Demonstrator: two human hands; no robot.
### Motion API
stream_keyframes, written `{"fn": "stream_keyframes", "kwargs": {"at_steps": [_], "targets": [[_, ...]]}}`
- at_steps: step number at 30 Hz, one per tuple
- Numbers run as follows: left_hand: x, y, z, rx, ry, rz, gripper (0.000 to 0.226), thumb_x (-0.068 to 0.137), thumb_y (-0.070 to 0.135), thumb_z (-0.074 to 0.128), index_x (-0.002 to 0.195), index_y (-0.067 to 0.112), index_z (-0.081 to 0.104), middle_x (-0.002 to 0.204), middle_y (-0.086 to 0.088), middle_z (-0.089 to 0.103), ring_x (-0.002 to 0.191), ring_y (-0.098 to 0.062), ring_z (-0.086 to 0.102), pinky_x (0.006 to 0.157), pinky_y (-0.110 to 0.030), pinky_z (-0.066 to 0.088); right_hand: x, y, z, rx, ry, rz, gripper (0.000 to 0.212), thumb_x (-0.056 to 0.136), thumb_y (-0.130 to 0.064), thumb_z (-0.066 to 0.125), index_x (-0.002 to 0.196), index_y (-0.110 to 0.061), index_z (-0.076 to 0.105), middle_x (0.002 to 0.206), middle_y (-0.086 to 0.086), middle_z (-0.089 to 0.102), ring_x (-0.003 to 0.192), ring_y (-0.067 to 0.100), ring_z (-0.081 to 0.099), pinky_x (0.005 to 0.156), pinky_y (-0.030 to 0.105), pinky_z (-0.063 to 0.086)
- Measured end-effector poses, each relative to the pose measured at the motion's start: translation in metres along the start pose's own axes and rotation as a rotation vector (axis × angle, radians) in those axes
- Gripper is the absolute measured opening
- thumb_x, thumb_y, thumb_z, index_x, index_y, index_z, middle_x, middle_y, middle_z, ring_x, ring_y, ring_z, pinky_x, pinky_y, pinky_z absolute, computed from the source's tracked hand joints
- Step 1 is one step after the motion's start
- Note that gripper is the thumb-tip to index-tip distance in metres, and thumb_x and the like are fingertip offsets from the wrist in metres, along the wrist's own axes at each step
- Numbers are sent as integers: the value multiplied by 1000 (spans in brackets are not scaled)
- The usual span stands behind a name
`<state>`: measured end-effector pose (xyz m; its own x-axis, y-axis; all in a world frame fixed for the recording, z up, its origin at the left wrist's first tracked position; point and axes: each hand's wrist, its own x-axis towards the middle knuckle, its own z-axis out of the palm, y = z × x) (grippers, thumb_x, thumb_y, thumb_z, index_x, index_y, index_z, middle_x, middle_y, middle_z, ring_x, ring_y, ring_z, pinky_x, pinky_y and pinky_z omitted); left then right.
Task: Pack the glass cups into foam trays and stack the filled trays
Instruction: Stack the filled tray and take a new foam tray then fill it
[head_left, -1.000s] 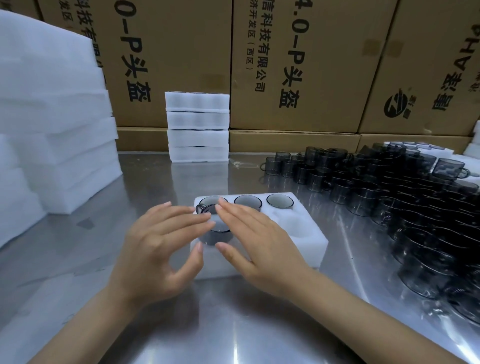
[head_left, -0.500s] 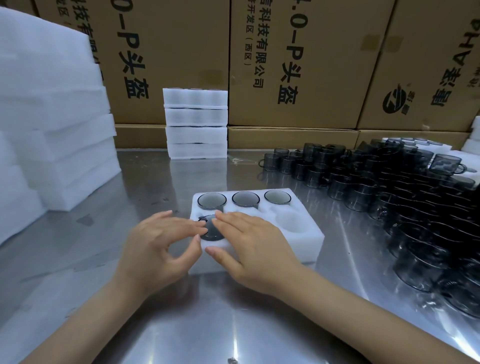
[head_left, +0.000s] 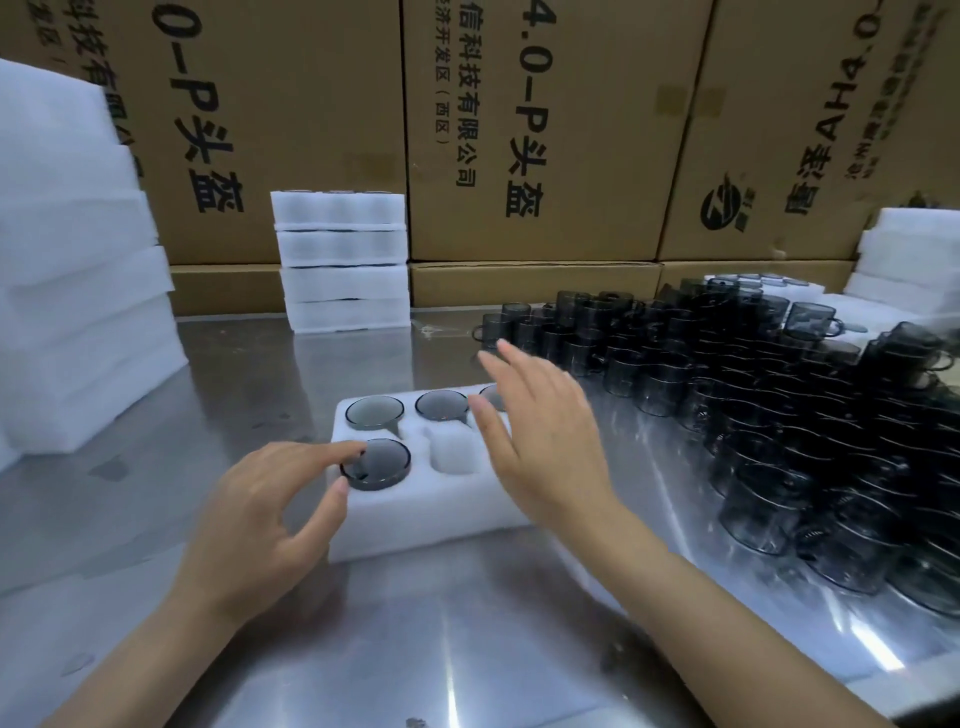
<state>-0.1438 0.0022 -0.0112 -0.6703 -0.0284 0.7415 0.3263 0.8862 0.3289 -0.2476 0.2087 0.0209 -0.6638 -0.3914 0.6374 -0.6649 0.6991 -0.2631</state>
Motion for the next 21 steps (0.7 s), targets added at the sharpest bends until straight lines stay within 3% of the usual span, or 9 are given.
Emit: {"fn": "stream_keyframes", "kwargs": {"at_steps": [3,6,9,12,16,21], "targets": [[1,-2,0,-43,7,-19,32,86,39,43,108,31,64,104,31,60,95,0,55,86,-11,37,-4,27,-14,-224,50,317,54,98,-40,35,148,-20,25,156,1,17,141,22,12,112,54,8],[1,-5,-1,-72,6,-49,30,87,42,40,106,35,62,105,27,61,95,-3,55,87,-12,36,-10,51,-25,-368,-151,628,55,98,-31,38,148,-20,19,158,7,4,143,31,-3,105,69,3],[1,-5,0,-82,0,-64,28,87,42,40,104,37,61,106,21,62,95,-5,55,87,-12,36,-15,63,-33,-351,-360,810,49,99,-28,35,146,-21,24,158,7,-6,143,34,-11,102,73,0],[1,-4,2,-80,-16,-66,29,87,42,39,103,35,62,105,19,63,94,-7,56,85,-16,38,-16,64,-34,-314,-402,822,46,99,-31,35,143,-19,27,158,6,-7,142,35,-7,104,71,9],[2,-4,3,-96,-35,-69,33,89,43,37,102,30,65,104,16,64,96,-11,58,82,-27,42,-17,60,-34,-309,-293,712,45,99,-36,37,140,-16,34,156,9,7,137,32,11,101,54,30],[2,-4,4,-85,-50,-71,34,90,43,37,104,29,65,106,17,63,97,-11,58,84,-27,41,-17,58,-24,-219,-326,517,41,100,-31,38,139,-18,40,151,5,23,134,26,17,96,41,37]]}}
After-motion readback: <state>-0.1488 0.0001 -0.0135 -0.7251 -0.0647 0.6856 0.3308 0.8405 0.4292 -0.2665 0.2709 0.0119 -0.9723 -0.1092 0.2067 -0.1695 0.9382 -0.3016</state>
